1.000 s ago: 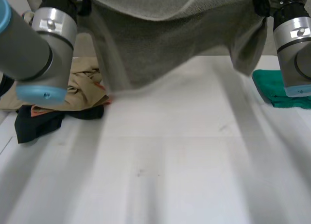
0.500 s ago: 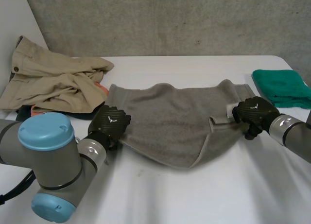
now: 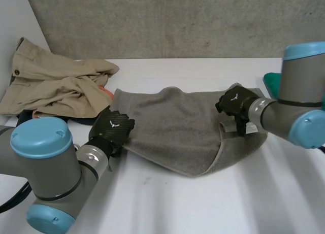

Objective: Fold the laundry.

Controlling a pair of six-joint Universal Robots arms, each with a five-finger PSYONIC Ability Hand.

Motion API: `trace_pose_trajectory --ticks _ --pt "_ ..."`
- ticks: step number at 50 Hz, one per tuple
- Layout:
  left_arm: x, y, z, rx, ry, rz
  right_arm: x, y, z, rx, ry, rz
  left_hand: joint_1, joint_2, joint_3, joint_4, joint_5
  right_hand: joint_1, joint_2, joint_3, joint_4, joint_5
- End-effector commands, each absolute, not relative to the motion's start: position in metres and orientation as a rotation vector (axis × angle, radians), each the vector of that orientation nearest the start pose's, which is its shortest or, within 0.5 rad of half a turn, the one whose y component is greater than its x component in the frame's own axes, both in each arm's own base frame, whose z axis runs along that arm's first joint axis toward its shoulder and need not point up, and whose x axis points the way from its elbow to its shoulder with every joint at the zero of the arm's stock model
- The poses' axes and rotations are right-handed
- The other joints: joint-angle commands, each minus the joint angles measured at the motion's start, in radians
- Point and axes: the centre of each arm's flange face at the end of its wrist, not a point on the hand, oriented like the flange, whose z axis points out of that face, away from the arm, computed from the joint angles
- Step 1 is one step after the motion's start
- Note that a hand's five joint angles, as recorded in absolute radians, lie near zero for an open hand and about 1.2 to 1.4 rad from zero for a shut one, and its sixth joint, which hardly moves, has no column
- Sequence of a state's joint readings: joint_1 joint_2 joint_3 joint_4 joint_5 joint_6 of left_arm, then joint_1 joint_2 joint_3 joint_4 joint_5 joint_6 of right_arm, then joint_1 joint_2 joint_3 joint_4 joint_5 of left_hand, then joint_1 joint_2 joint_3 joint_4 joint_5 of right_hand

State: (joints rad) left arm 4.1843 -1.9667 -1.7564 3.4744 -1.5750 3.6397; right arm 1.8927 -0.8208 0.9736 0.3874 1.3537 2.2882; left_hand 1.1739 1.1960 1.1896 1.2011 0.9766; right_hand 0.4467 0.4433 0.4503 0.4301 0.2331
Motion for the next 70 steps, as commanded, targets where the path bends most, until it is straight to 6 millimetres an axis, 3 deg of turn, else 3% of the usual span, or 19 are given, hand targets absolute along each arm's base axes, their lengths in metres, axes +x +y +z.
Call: trace_pose_trajectory --ticks 1,7,9,12,15,19,23,31,34,43,50,52,54,56,59,63,64,68,70 --pt "-0.283 -0.231 0.156 1.208 2.168 -1.943 0.281 -0.349 0.149 -1.628 2.327 -1.572 0.222 0.200 0.207 0.195 0.245 0.004 0.007 0.000 0.020 0.043" --pt "-0.282 -0.232 0.157 1.201 2.165 -1.948 0.285 -0.355 0.129 -1.581 2.339 -1.593 0.222 0.200 0.207 0.195 0.245 0.021 0.025 0.018 0.038 0.060" --pt "-0.282 -0.233 0.157 1.198 2.167 -1.948 0.285 -0.358 0.125 -1.549 2.345 -1.598 0.222 0.200 0.207 0.195 0.245 0.252 0.255 0.248 0.269 0.291" --pt "-0.281 -0.234 0.157 1.191 2.169 -1.943 0.283 -0.361 0.131 -1.492 2.353 -1.635 0.222 0.200 0.207 0.195 0.245 0.947 0.951 0.944 0.964 0.986" --pt "-0.279 -0.236 0.154 1.183 2.178 -1.928 0.281 -0.365 0.146 -1.389 2.333 -1.721 0.211 0.189 0.195 0.184 0.234 0.950 0.953 0.946 0.966 0.989" --pt "-0.274 -0.239 0.149 1.173 2.200 -1.888 0.261 -0.370 0.197 -1.239 2.243 -1.964 0.082 0.060 0.067 0.055 0.105 0.950 0.953 0.946 0.966 0.989" --pt "-0.268 -0.242 0.144 1.160 2.233 -1.836 0.243 -0.368 0.215 -1.228 2.216 -2.025 -0.088 -0.110 -0.104 -0.115 -0.065 0.950 0.953 0.946 0.966 0.989" --pt "-0.260 -0.246 0.137 1.148 2.267 -1.771 0.220 -0.356 0.213 -1.250 2.300 -1.844 -0.176 -0.199 -0.192 -0.204 -0.154 0.950 0.953 0.946 0.966 0.989" --pt "-0.258 -0.248 0.132 1.144 2.279 -1.745 0.213 -0.354 0.209 -1.246 2.325 -1.786 -0.323 -0.345 -0.338 -0.350 -0.300 0.950 0.953 0.946 0.966 0.989" --pt "-0.242 -0.255 0.130 1.098 2.274 -1.686 0.191 -0.349 0.224 -1.206 2.338 -1.837 -0.452 -0.475 -0.468 -0.480 -0.430 0.950 0.953 0.946 0.966 0.989" --pt "-0.231 -0.256 0.142 1.064 2.234 -1.699 0.174 -0.341 0.248 -1.214 2.338 -1.944 -0.485 -0.507 -0.501 -0.512 -0.462 0.950 0.953 0.946 0.966 0.989" --pt "-0.227 -0.255 0.148 1.059 2.211 -1.705 0.170 -0.337 0.257 -1.223 2.337 -1.971 -0.435 -0.457 -0.451 -0.463 -0.413 0.950 0.953 0.946 0.966 0.989" --pt "-0.224 -0.253 0.152 1.061 2.198 -1.711 0.168 -0.332 0.262 -1.231 2.332 -1.980 -0.161 -0.183 -0.176 -0.188 -0.138 0.950 0.953 0.946 0.966 0.989" --pt "-0.221 -0.251 0.164 1.071 2.154 -1.739 0.165 -0.324 0.273 -1.248 2.319 -1.996 0.221 0.199 0.205 0.193 0.243 0.950 0.953 0.946 0.966 0.989" --pt "-0.219 -0.245 0.181 1.084 2.101 -1.771 0.161 -0.315 0.290 -1.267 2.308 -2.032 0.222 0.200 0.207 0.195 0.245 0.950 0.953 0.946 0.966 0.989" --pt "-0.213 -0.230 0.237 1.037 1.952 -1.904 0.147 -0.300 0.325 -1.329 2.315 -2.135 0.222 0.200 0.207 0.195 0.245 0.950 0.953 0.946 0.966 0.989" --pt "-0.209 -0.224 0.264 0.992 1.877 -1.984 0.141 -0.294 0.342 -1.360 2.314 -2.193 0.222 0.200 0.207 0.195 0.245 0.950 0.953 0.946 0.966 0.989" --pt "-0.205 -0.203 0.331 0.935 1.699 -2.181 0.127 -0.280 0.382 -1.379 2.306 -2.340 0.222 0.200 0.207 0.195 0.245 0.950 0.953 0.946 0.966 0.989" --pt "-0.203 -0.195 0.351 0.940 1.661 -2.224 0.123 -0.277 0.391 -1.370 2.309 -2.363 0.222 0.200 0.207 0.195 0.245 0.950 0.953 0.946 0.966 0.989"
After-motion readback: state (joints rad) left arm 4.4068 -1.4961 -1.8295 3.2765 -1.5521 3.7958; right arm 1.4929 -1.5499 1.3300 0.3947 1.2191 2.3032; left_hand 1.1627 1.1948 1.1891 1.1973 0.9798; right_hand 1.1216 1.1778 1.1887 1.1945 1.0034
